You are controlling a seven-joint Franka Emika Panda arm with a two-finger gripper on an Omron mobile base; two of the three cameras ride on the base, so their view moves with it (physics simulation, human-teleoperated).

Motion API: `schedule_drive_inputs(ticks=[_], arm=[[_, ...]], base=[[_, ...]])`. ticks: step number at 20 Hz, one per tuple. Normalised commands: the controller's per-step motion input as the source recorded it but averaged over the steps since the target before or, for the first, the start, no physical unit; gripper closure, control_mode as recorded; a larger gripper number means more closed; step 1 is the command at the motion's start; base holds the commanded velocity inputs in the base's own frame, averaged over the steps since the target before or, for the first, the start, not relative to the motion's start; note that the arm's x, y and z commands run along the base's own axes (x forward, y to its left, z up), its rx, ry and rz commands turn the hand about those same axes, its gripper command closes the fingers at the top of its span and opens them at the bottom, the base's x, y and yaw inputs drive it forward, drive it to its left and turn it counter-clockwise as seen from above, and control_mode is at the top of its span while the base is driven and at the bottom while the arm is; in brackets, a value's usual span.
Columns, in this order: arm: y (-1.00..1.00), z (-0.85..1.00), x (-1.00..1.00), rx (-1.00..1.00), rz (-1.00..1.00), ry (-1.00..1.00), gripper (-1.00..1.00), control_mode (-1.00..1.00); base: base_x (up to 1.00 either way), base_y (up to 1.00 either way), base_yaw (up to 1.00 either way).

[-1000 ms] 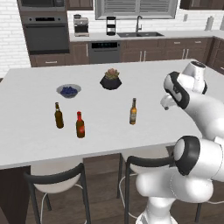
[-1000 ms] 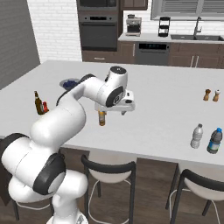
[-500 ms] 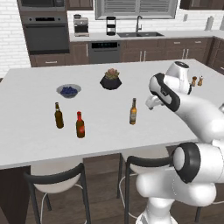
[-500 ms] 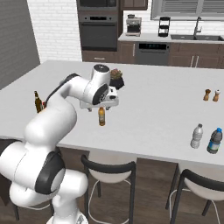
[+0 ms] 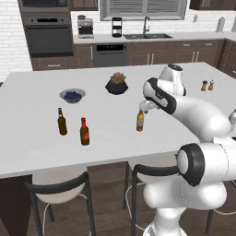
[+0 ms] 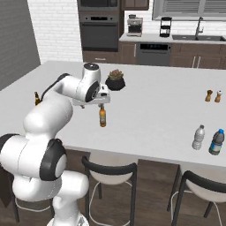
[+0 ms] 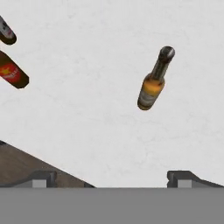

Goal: Move the plastic bottles in the middle to the plastics group, and the glass bottles in the middle to the glass group.

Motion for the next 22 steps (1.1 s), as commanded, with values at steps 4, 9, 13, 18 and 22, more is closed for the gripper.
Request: schedule_drive_inputs(ticks=[4, 9, 13, 18, 22], arm=[[0.13, -0.11, 0.32, -0.04, 0.0, 0.0, -1.0, -1.0], [-0.04, -0.02, 0.28, -0.1, -0.07, 0.0, -1.0, -1.0], [-0.08, -0.03, 0.19, -0.05, -0.08, 0.0, -1.0, -1.0], [0.0, -0.18, 0.22, 0.0, -0.05, 0.08, -1.0, -1.0], [0.0, -0.28, 0.38, 0.0, -0.02, 0.1, -1.0, -1.0]], base=[[0.0, 0.0, 0.0], [0.0, 0.0, 0.0], [0.0, 0.0, 0.0], [0.0, 0.0, 0.0], [0.0, 0.0, 0.0]])
